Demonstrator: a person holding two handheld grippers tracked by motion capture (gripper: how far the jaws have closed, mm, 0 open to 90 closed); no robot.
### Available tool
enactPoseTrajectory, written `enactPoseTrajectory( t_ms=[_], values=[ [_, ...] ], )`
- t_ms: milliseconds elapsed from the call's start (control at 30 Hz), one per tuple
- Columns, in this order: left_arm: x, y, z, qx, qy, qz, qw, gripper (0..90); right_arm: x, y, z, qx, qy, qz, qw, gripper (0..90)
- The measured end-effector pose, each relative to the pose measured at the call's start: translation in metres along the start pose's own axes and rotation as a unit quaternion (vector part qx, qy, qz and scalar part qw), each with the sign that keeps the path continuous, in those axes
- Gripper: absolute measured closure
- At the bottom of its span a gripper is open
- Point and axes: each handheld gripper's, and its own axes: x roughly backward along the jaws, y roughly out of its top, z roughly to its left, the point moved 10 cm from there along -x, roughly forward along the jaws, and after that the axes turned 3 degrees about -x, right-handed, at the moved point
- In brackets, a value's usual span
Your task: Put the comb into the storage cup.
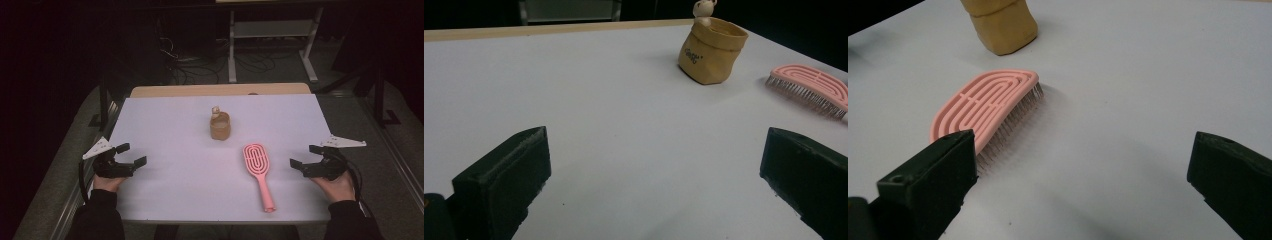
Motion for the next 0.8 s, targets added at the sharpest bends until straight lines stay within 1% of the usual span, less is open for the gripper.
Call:
enactPoseTrajectory(
  t_ms=[467,633,800],
  values=[
    [-0.0003,0.0003,-0.0002,0.000,0.000,-0.001,1.0000,0.0,0.0006,0.0005,0.0001,0.001,-0.001,-0.002,1.0000,0.0],
    [-0.0022,-0.0017,-0.0007,-0.001,-0.002,0.006,1.0000,0.0,0.0000,0.0007,0.0010,-0.001,0.000,0.000,1.0000,0.0],
    [-0.0018,-0.0010,0.0002,0.000,-0.002,0.003,1.0000,0.0,0.0012,0.0030,0.0019,-0.001,-0.002,-0.002,1.0000,0.0]
  ],
)
